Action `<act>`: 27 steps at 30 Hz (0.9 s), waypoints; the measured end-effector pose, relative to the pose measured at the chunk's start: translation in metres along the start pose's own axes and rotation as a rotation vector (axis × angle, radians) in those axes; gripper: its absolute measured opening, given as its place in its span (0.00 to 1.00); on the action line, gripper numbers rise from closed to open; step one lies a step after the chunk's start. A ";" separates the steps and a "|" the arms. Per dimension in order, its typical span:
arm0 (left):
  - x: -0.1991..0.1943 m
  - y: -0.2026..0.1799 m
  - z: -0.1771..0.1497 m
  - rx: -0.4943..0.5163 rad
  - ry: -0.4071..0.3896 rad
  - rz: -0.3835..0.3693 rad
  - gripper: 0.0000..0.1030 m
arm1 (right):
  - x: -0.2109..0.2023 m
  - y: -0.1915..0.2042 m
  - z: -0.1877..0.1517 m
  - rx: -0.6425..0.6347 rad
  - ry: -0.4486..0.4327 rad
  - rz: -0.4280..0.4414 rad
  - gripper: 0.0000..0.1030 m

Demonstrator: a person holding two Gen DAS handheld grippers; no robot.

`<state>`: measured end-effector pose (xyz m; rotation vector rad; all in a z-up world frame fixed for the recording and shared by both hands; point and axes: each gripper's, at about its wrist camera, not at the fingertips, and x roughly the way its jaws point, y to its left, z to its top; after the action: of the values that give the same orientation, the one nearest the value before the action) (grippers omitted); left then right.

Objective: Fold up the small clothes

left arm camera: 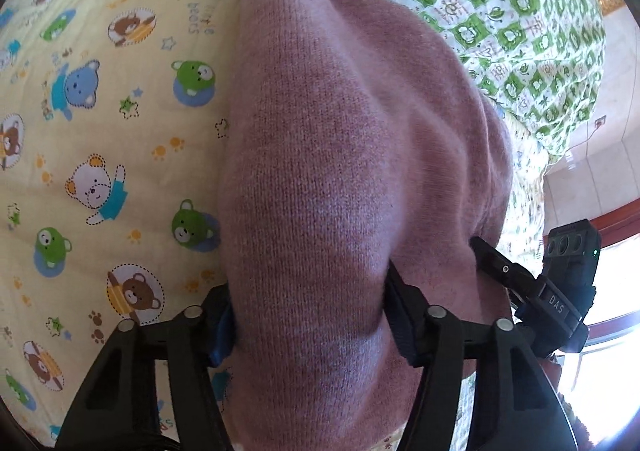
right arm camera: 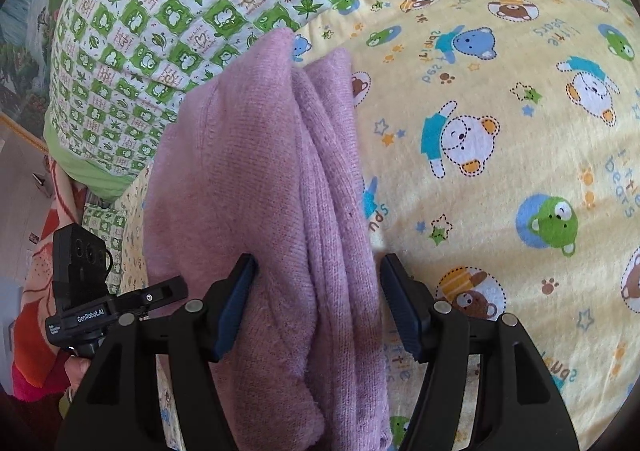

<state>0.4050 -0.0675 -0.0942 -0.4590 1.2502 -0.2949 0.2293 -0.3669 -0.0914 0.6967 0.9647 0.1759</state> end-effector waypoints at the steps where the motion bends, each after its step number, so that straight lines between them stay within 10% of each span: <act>1: -0.001 -0.003 0.000 0.009 -0.003 0.006 0.55 | 0.000 0.000 0.001 0.005 0.002 0.003 0.62; 3: -0.002 -0.009 -0.001 0.026 -0.012 0.019 0.52 | 0.003 0.000 0.001 0.015 0.022 0.028 0.43; 9: -0.019 -0.013 -0.003 0.060 -0.042 0.024 0.45 | 0.000 0.010 0.001 0.043 0.028 0.043 0.31; 27: -0.153 0.026 -0.035 0.070 -0.233 0.110 0.41 | -0.023 0.129 -0.030 -0.122 -0.035 0.161 0.26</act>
<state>0.3254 0.0191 0.0130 -0.3526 1.0301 -0.1854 0.2132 -0.2630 -0.0070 0.6630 0.8567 0.3601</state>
